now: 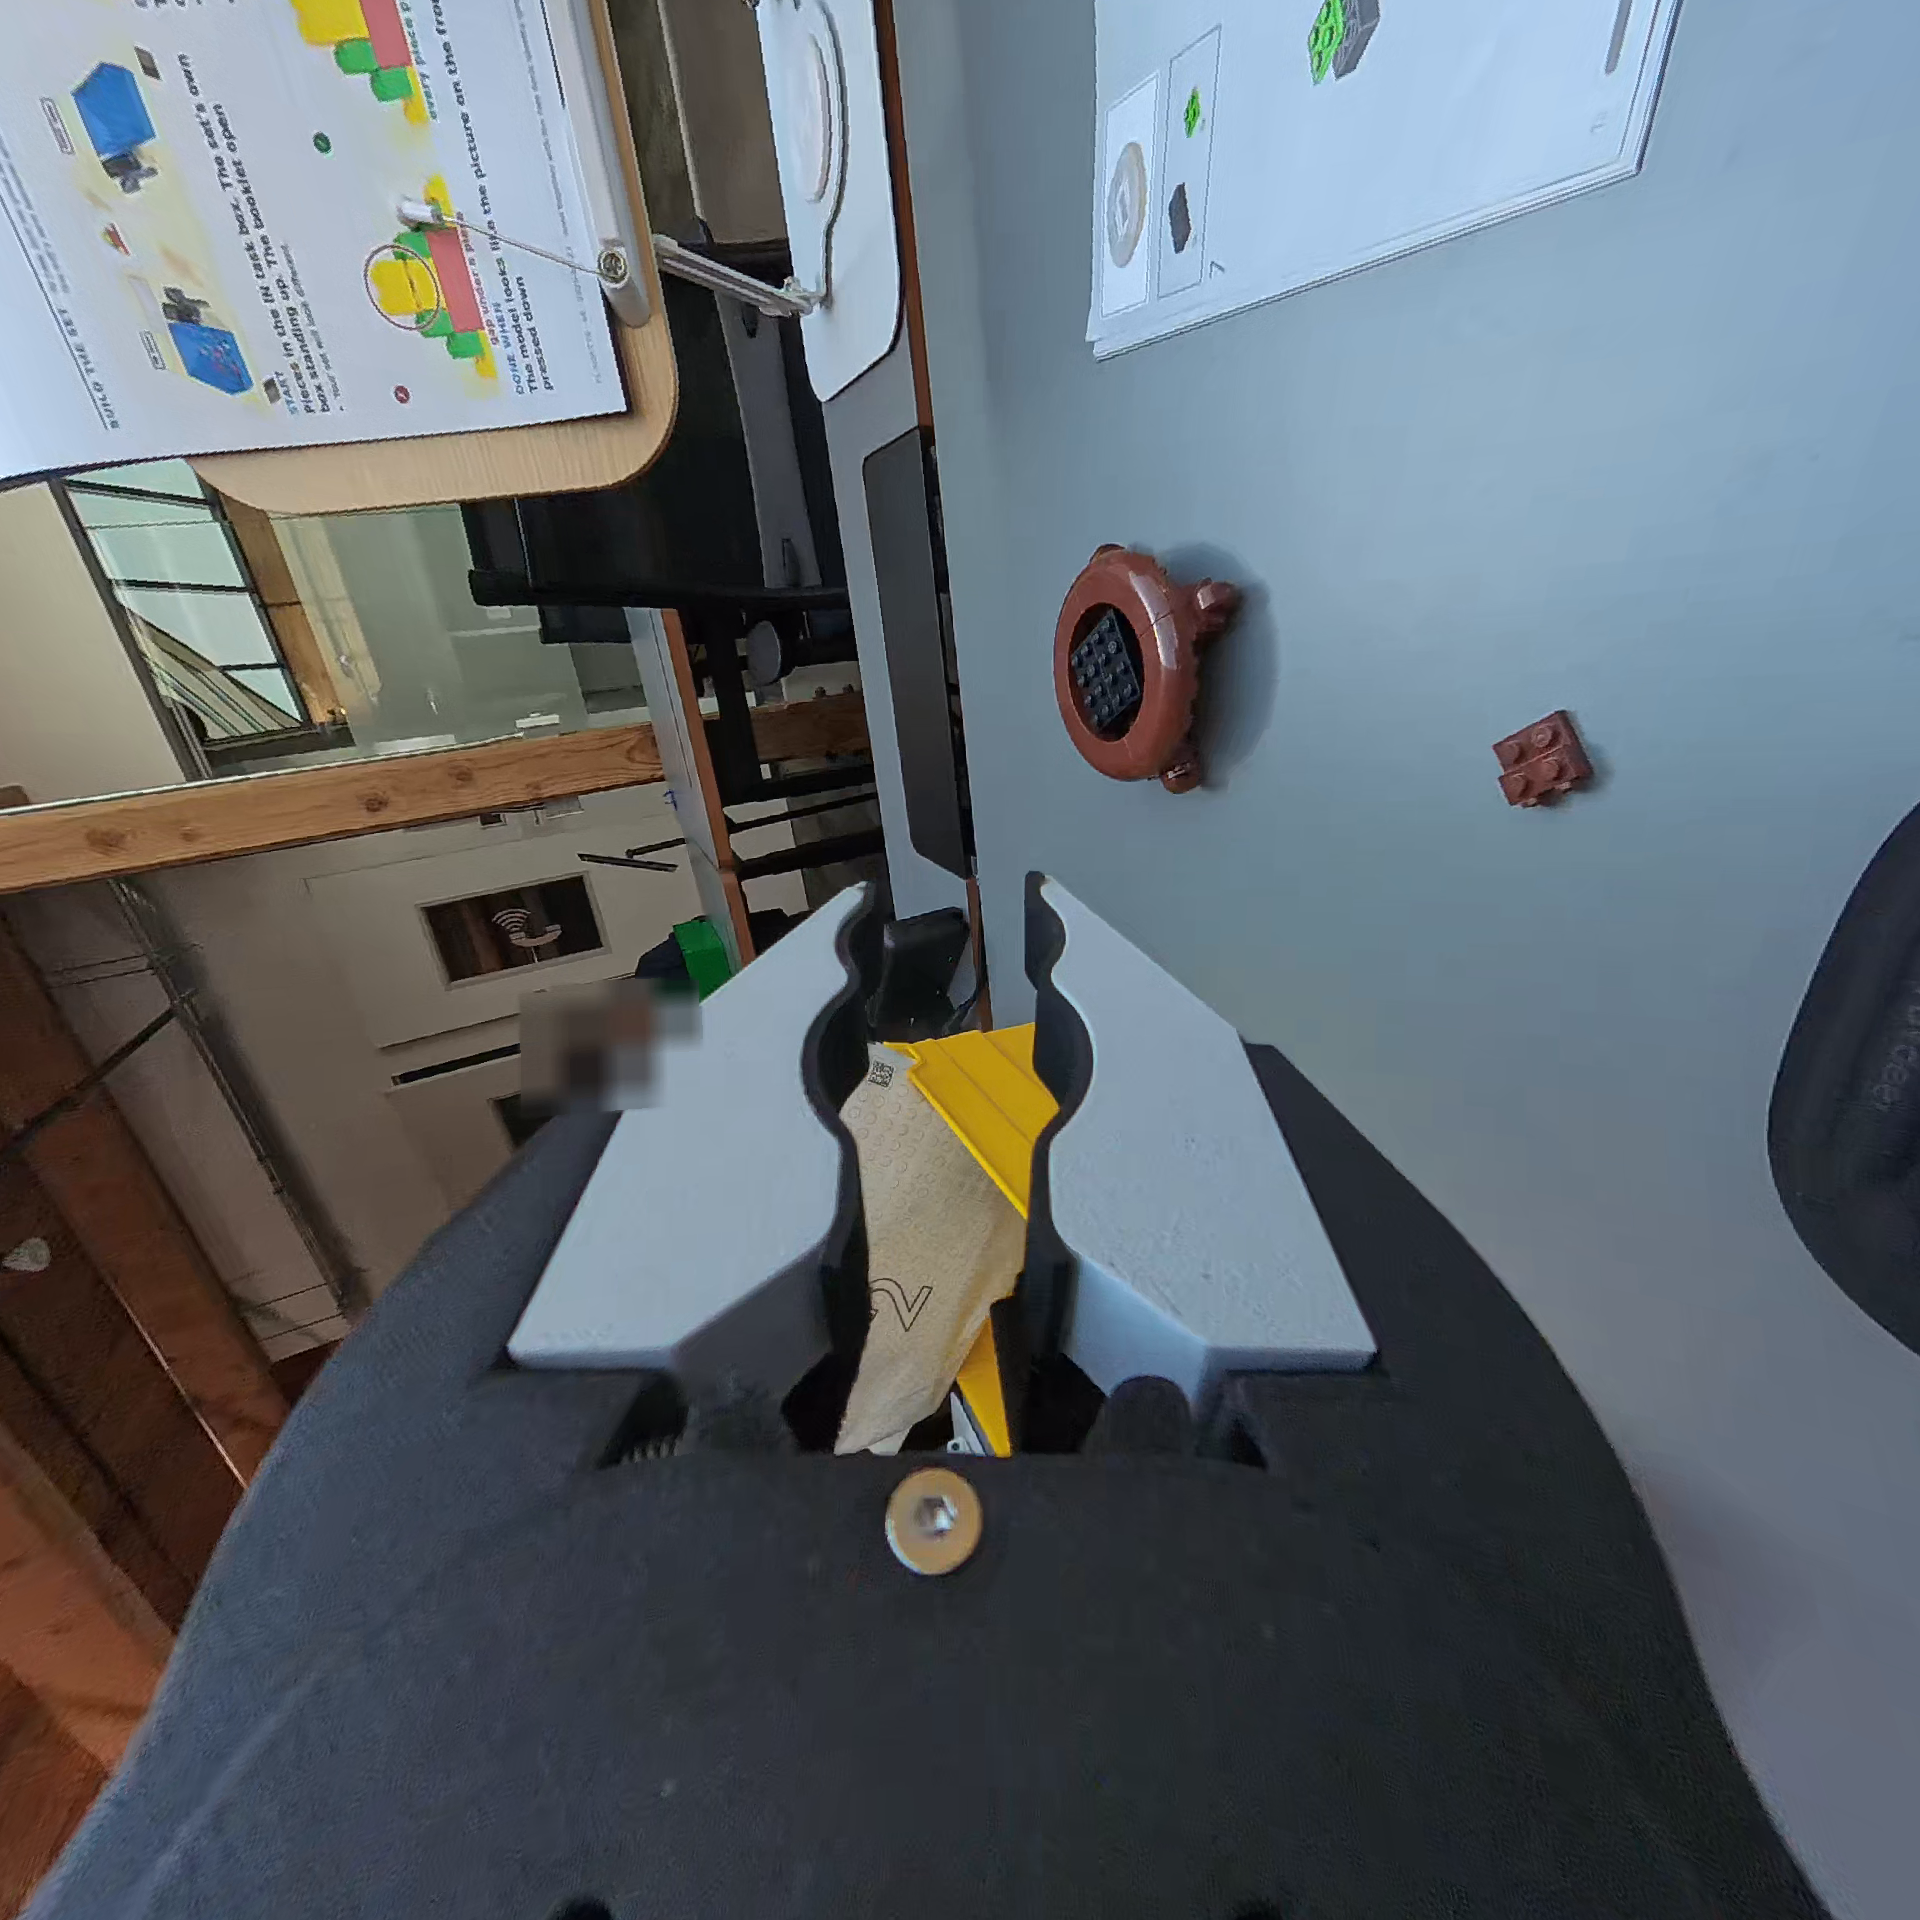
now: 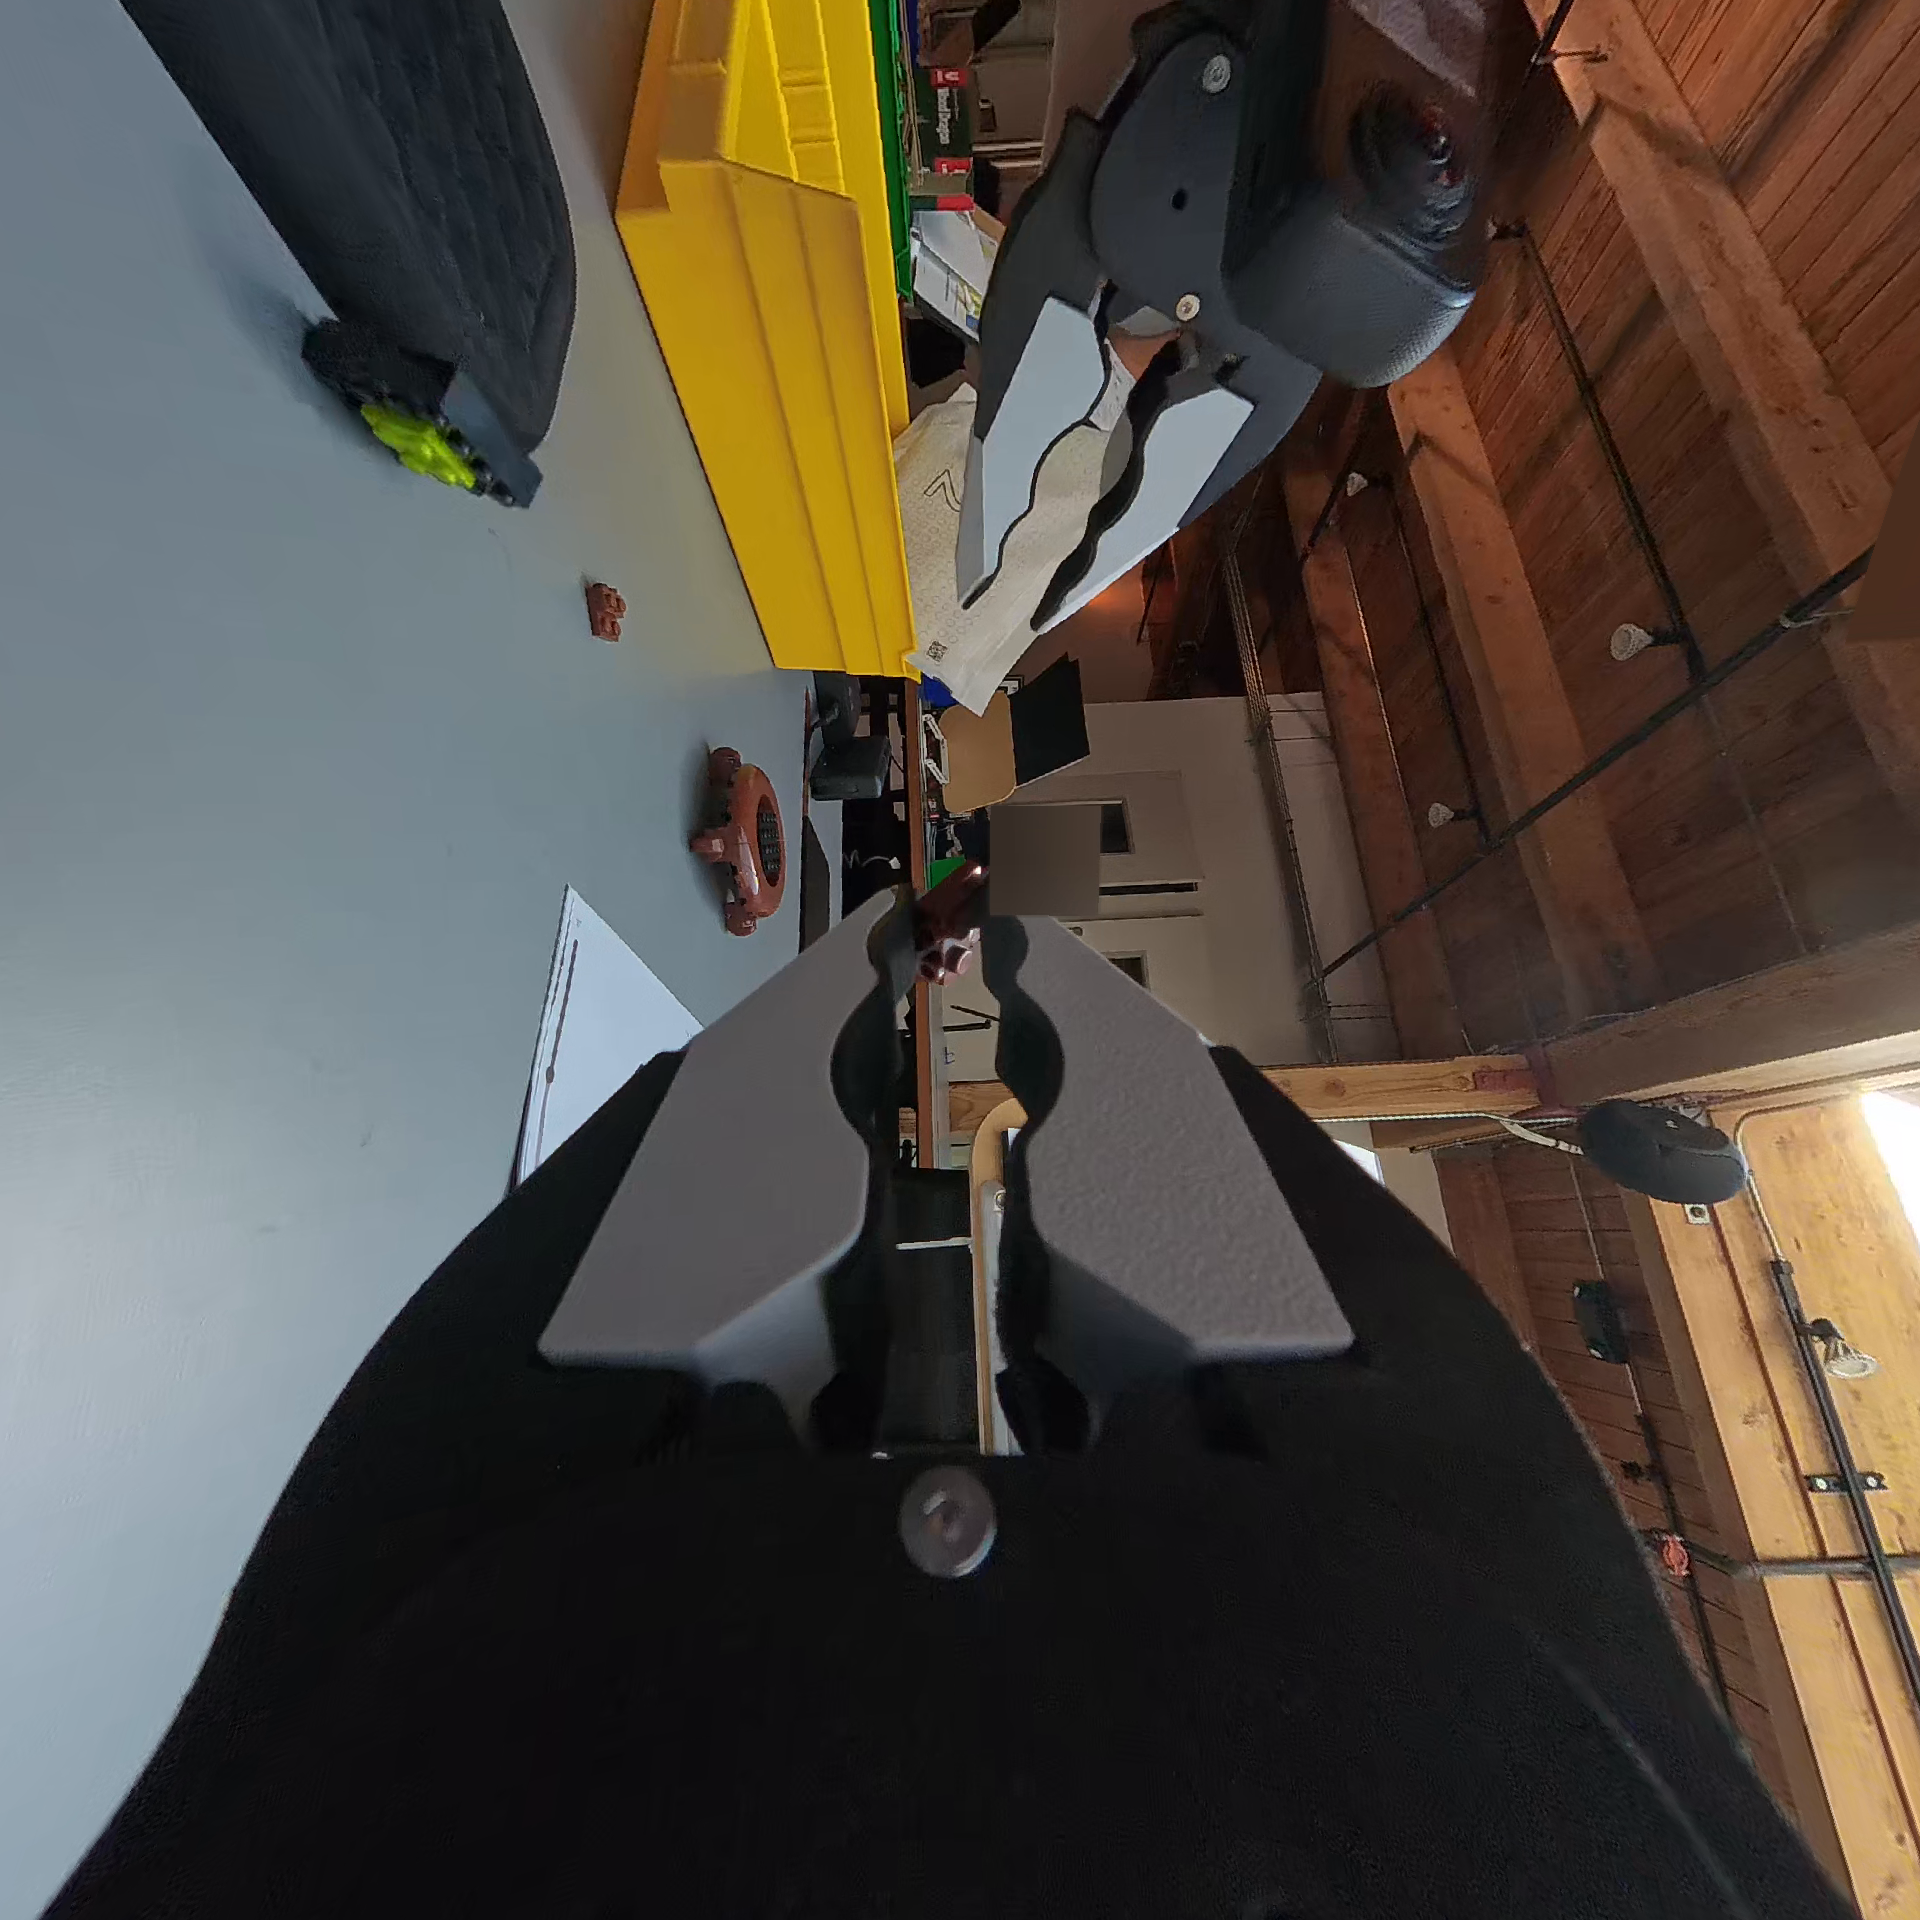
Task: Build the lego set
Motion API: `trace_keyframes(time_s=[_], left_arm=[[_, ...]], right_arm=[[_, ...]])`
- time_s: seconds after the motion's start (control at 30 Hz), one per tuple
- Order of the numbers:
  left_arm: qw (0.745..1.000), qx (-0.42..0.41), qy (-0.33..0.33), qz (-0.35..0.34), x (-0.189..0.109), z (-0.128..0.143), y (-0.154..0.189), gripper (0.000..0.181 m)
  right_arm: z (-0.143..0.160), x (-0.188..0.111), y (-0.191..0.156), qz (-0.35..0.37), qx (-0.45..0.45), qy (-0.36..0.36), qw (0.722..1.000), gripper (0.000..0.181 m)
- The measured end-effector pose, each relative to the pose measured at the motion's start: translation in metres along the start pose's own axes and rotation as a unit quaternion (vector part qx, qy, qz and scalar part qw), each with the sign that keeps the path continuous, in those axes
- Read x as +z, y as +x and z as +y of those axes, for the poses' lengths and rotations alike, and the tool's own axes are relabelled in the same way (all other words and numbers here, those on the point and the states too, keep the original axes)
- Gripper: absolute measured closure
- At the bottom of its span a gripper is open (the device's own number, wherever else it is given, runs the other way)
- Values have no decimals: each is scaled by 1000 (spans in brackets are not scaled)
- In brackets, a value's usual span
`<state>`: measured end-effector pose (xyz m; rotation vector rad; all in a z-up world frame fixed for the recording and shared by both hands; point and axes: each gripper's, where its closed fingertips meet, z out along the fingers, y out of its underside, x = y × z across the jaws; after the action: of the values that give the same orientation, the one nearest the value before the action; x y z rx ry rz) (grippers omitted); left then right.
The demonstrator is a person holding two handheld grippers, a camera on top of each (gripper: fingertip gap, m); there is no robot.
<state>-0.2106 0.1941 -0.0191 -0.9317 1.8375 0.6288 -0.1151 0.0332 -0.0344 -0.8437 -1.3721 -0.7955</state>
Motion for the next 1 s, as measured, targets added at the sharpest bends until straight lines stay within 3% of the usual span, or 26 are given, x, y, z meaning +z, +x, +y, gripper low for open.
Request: trace_keyframes(time_s=[0.37,1.0], left_arm=[[997,63,-24,-49,-15,-9,-14,158],[988,116,-66,-80,-23,4,-22,157]], right_arm=[[2,-3,-4,-4,5,-8,1000,171],[19,-5,-67,-100,45,-50,993,172]])
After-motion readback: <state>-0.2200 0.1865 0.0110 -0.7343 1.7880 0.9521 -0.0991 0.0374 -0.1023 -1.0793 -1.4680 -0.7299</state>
